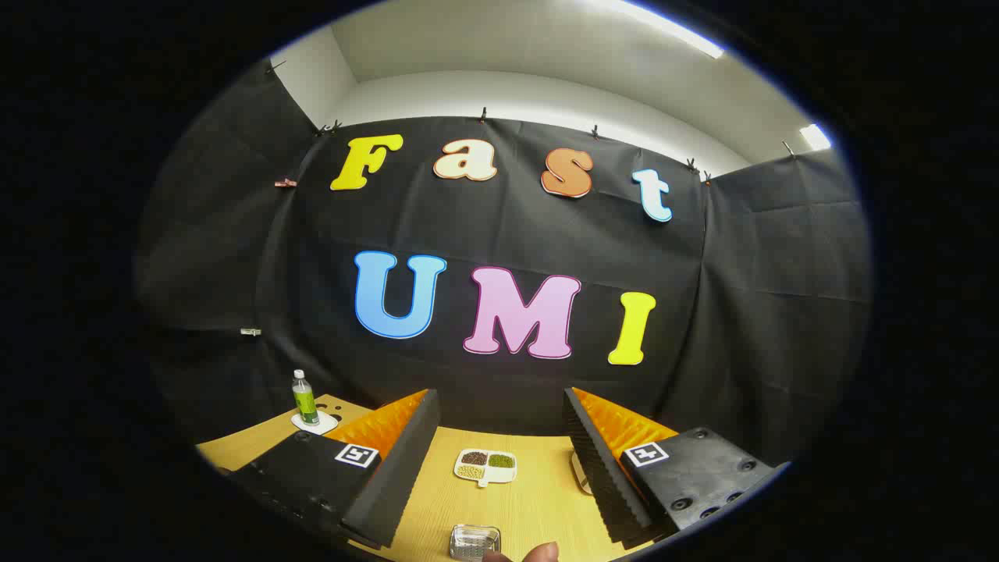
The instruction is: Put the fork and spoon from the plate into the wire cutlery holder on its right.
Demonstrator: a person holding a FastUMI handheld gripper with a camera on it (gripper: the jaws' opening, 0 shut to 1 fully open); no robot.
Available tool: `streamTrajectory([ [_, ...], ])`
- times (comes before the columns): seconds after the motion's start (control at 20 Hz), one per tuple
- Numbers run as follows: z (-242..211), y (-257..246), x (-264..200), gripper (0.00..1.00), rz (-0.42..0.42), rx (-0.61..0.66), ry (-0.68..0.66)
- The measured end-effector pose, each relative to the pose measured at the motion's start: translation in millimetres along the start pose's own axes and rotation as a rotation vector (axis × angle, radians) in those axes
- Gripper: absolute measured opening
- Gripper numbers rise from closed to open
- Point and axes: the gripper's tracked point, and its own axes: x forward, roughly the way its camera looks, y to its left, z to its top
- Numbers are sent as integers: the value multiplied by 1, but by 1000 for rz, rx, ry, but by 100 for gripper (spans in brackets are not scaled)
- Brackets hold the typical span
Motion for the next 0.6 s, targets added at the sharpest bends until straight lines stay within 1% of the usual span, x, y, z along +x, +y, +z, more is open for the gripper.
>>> streamTrajectory([
  [0.6,1,-2,2,98,2,3,-1],
])
